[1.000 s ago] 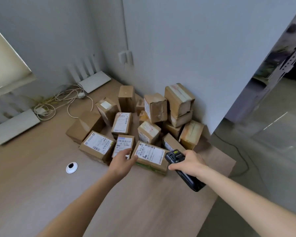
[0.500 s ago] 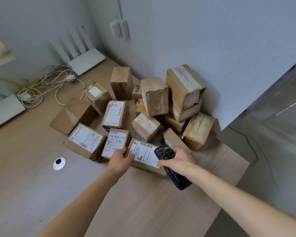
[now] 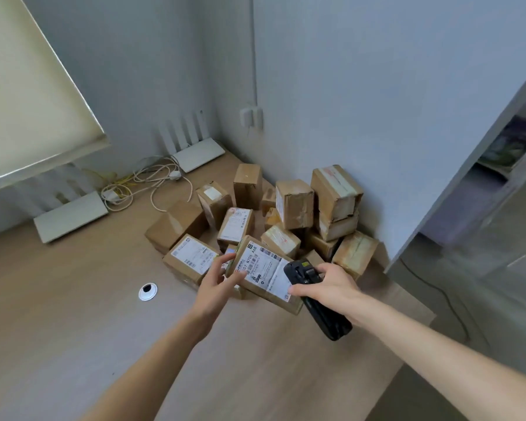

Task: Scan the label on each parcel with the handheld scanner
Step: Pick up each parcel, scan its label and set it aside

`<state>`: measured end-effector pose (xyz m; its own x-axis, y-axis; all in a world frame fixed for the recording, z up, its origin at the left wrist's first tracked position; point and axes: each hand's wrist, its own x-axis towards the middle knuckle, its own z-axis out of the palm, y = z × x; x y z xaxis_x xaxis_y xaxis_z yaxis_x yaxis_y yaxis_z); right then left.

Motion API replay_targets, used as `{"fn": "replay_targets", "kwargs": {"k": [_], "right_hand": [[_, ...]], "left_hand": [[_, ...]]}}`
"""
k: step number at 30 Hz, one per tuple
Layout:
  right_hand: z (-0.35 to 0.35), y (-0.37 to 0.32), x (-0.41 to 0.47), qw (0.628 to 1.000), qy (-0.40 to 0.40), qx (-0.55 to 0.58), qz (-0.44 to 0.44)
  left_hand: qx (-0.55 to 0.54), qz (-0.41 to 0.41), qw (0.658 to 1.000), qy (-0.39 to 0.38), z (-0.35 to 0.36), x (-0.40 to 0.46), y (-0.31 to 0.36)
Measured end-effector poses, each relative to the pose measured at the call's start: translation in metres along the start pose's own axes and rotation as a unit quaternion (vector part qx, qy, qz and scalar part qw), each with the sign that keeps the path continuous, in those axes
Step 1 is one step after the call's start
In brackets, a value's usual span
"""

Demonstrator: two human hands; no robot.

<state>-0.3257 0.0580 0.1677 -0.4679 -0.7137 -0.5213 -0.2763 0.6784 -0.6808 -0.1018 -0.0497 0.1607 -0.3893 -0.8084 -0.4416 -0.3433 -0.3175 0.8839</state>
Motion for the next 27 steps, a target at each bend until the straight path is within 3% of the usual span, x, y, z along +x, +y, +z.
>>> {"fn": "replay_targets", "kwargs": {"k": [12,21,27], "right_hand": [[0.017,-0.087,-0.200,0.990,-0.010,-0.023,-0.137],[0.042,-0.142,-0.295,0.972,-0.061,-0.039,-0.225],[0.051,-0.169,-0.321,0.952,-0.075,-0.112,-0.275]], "left_hand": [[0.000,0.177,0.982,0.061,-0.110,-0.210,0.034],[0.002,0.187,0.974,0.127,-0.176,-0.327,0.048],[-0.015,0.181,0.967,0.179,-0.197,-0.369,0.050]]}}
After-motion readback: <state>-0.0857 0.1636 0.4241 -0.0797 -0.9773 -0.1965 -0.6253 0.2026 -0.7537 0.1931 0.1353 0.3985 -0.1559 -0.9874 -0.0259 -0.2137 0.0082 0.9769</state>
